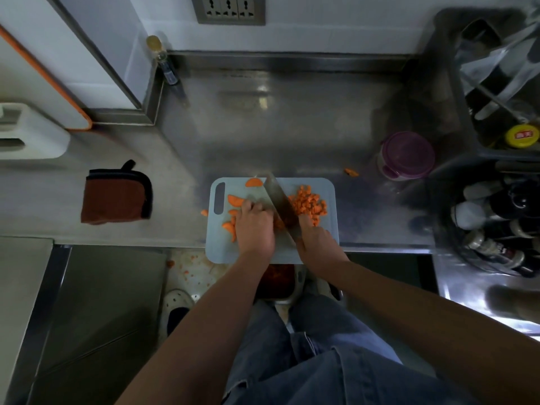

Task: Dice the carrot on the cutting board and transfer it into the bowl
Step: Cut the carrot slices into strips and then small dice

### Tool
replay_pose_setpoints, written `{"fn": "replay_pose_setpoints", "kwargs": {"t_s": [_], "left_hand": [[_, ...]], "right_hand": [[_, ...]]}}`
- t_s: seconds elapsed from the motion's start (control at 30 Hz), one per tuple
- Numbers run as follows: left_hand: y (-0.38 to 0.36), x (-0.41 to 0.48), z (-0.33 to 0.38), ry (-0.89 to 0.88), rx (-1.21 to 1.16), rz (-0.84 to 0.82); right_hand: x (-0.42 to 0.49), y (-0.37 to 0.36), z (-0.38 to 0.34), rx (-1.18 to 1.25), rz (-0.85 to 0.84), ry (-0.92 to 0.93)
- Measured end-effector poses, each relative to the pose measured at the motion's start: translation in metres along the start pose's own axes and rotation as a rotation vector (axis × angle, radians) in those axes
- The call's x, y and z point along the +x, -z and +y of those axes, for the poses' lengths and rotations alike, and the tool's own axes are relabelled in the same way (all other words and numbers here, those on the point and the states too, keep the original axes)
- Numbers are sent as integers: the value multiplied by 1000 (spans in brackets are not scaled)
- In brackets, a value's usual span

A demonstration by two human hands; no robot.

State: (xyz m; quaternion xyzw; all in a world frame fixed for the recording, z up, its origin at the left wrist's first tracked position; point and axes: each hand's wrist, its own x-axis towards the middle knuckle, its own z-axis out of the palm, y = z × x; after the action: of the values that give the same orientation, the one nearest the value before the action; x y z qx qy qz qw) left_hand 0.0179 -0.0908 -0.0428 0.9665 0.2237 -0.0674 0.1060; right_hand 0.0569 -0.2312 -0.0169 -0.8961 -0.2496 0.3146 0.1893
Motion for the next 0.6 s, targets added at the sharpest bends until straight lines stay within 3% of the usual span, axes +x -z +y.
{"fn": "replay_pose_setpoints", "kwargs": {"t_s": [0.13, 0.37, 0.6], "left_hand": [[7, -4, -3, -13, -73, 4], [4, -18, -7, 142, -90, 58], [2, -28, -6, 193, -200, -10]], "right_hand": [[-1, 12, 10, 33, 63, 52], [-19, 20, 14, 18, -20, 158], [-27, 12, 23, -21, -58, 113]]}}
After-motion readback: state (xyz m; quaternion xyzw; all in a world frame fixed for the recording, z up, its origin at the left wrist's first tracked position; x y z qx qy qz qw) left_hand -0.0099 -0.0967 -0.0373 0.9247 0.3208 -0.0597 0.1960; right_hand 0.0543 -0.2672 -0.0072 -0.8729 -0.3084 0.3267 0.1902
